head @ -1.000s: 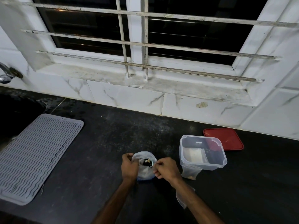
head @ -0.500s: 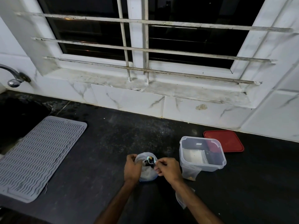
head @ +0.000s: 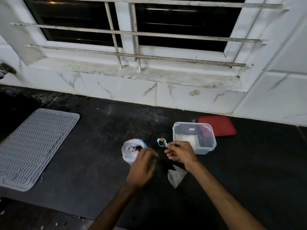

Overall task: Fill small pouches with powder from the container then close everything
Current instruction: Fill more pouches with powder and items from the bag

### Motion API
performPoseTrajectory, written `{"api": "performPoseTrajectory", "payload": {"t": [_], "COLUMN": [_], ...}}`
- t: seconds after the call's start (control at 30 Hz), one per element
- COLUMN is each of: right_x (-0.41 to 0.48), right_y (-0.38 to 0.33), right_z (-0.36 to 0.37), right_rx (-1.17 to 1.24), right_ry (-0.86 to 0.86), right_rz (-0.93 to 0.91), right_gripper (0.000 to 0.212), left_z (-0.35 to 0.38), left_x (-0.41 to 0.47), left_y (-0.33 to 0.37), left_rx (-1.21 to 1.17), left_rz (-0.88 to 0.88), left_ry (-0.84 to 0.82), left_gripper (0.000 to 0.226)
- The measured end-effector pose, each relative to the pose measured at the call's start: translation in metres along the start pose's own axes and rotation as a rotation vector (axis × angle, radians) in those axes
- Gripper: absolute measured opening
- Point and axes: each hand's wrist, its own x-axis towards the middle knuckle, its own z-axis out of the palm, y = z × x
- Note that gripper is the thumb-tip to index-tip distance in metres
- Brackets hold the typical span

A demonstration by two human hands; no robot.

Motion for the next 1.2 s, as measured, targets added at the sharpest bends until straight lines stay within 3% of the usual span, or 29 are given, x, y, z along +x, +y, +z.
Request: {"api": "performPoseTrajectory", "payload": {"t": [0.07, 0.17, 0.3, 0.47, 0.67, 0.83, 0.97, 1.1, 1.2], "right_x": [-0.007, -0.02, -0.038, -0.052, -0.052, -0.043, -0.042, -0.036, -0.029], "right_y": [-0.001, -0.001, 0.009, 0.024, 0.04, 0.05, 0.056, 0.058, 0.06], "right_z": [-0.013, -0.034, -0.058, -0.075, -0.082, -0.085, -0.078, -0.083, -0.087], "right_rx": [-0.007, 0.015, -0.015, -0.109, -0.265, -0.672, -1.043, -1.018, -0.859], "right_ry": [0.016, 0.033, 0.004, -0.057, -0.041, 0.077, 0.061, 0.107, 0.145], "right_rz": [-0.006, -0.042, -0.094, -0.13, -0.159, -0.39, -0.621, -0.67, -0.652], "right_gripper": [0.011, 0.01, 0.011, 0.012, 0.012, 0.012, 0.021, 0.02, 0.014], "left_z": [0.017, 0.041, 0.056, 0.056, 0.055, 0.058, 0.057, 0.056, 0.055], "left_x": [-0.003, -0.002, 0.006, 0.014, 0.023, 0.027, 0.033, 0.039, 0.04], "left_y": [0.008, 0.016, 0.024, 0.038, 0.046, 0.052, 0.054, 0.055, 0.053], "left_rx": [0.113, 0.196, 0.214, 0.149, 0.061, -0.025, -0.024, -0.073, -0.084], "left_rz": [0.032, -0.1, -0.205, -0.394, -0.519, -0.566, -0.574, -0.581, -0.592], "left_ry": [-0.298, -0.476, -0.411, -0.239, -0.24, -0.3, -0.332, -0.344, -0.344], "left_gripper": [0.035, 0.039, 0.014, 0.017, 0.019, 0.015, 0.015, 0.017, 0.016]}}
